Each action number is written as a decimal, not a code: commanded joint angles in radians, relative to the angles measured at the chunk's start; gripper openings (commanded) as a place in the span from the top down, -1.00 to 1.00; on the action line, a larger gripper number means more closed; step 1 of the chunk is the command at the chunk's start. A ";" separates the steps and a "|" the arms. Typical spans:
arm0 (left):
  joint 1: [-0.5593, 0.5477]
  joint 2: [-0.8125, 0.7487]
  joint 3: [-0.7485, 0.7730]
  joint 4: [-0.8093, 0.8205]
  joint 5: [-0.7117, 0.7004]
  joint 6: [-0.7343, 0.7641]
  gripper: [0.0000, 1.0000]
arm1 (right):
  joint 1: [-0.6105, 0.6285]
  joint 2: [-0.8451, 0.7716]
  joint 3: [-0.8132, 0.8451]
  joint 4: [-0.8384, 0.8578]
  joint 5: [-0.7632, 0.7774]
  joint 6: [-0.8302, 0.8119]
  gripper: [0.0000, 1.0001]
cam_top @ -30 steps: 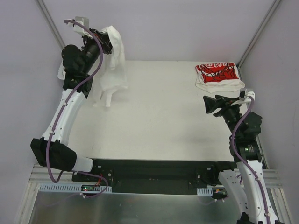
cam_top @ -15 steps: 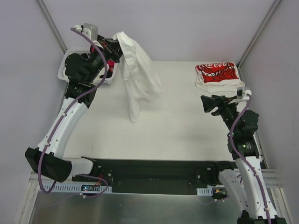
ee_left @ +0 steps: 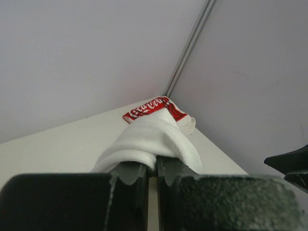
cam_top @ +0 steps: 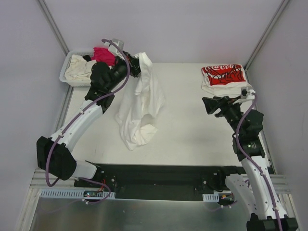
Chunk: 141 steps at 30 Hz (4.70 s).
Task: Fold and stack the t-shirts
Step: Move the tshirt to the center of the board
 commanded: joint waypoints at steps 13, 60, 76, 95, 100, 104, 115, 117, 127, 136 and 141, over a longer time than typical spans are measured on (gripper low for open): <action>-0.062 0.079 0.017 0.117 0.000 -0.003 1.00 | 0.373 0.385 0.203 -0.008 0.084 -0.011 -0.60; -0.076 0.093 0.006 0.096 0.003 0.042 1.00 | 0.557 0.871 0.614 0.022 0.148 -0.104 -0.32; -0.076 0.070 -0.031 0.088 -0.022 0.094 1.00 | 0.556 0.797 0.570 -0.037 0.237 -0.161 0.50; -0.076 0.076 -0.104 0.097 -0.007 0.103 1.00 | 0.450 0.541 0.429 -0.137 0.463 -0.199 0.67; -0.076 0.106 -0.126 0.094 0.036 0.099 0.60 | 0.409 0.498 0.406 -0.163 0.513 -0.199 0.74; -0.076 0.129 -0.160 0.108 0.052 0.077 0.82 | 0.387 0.492 0.401 -0.163 0.504 -0.196 0.80; -0.076 0.155 -0.144 0.117 0.060 0.080 0.87 | 0.381 0.535 0.410 -0.152 0.470 -0.181 0.99; -0.076 0.157 -0.144 0.114 0.061 0.083 0.88 | 0.378 0.538 0.415 -0.152 0.469 -0.178 0.99; -0.076 0.177 -0.160 0.114 0.073 0.083 -0.10 | 0.349 0.517 0.487 -0.220 0.501 -0.199 0.99; -0.076 0.169 -0.167 0.068 0.043 0.134 -0.64 | 0.309 0.428 0.462 -0.263 0.547 -0.256 0.99; -0.076 0.106 -0.206 0.010 -0.040 0.200 -0.64 | 0.289 0.376 0.439 -0.295 0.567 -0.265 0.99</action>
